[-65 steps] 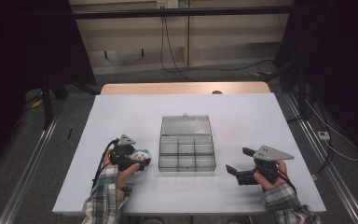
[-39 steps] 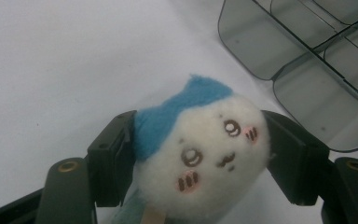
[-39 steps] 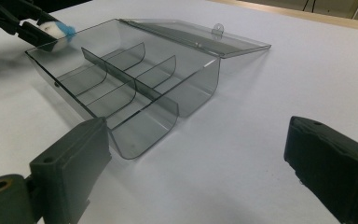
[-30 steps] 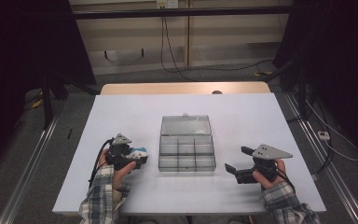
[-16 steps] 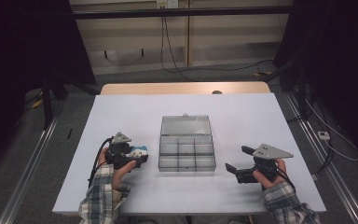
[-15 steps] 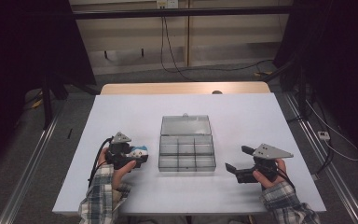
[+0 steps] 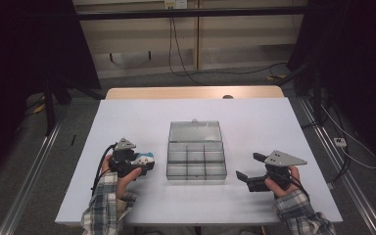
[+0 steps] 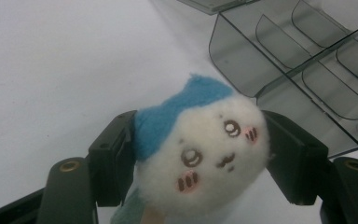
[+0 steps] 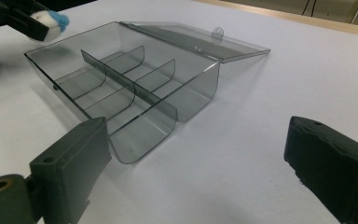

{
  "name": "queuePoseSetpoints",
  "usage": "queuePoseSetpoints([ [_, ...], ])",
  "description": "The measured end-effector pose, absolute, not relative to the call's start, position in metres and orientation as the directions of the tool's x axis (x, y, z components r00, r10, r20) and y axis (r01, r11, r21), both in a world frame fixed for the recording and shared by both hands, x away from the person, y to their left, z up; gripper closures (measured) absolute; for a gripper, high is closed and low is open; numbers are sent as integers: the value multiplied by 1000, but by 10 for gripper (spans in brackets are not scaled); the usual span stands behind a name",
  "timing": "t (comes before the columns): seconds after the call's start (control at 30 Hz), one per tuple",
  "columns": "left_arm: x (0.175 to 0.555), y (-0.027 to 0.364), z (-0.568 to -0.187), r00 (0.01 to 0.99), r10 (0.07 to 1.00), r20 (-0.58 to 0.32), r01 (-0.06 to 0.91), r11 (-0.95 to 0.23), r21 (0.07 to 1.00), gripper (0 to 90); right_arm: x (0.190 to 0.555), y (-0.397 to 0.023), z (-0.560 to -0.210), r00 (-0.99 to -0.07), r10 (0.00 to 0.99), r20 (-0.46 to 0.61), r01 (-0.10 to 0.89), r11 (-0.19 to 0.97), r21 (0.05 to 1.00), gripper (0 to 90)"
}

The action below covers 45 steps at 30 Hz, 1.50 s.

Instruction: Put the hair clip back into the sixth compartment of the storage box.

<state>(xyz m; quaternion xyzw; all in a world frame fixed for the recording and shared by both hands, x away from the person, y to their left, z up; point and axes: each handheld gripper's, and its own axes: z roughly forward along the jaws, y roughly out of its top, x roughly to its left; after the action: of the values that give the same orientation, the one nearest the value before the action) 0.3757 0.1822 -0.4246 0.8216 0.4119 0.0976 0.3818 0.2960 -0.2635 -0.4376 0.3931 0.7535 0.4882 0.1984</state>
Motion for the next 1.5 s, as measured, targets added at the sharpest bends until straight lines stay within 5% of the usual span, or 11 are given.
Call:
queuePoseSetpoints([
  [1.5, 383, 158, -401, 681, 712, -172, 578, -378, 723, 323, 294, -267, -436, -606, 791, 83, 396, 210, 894, 66],
])
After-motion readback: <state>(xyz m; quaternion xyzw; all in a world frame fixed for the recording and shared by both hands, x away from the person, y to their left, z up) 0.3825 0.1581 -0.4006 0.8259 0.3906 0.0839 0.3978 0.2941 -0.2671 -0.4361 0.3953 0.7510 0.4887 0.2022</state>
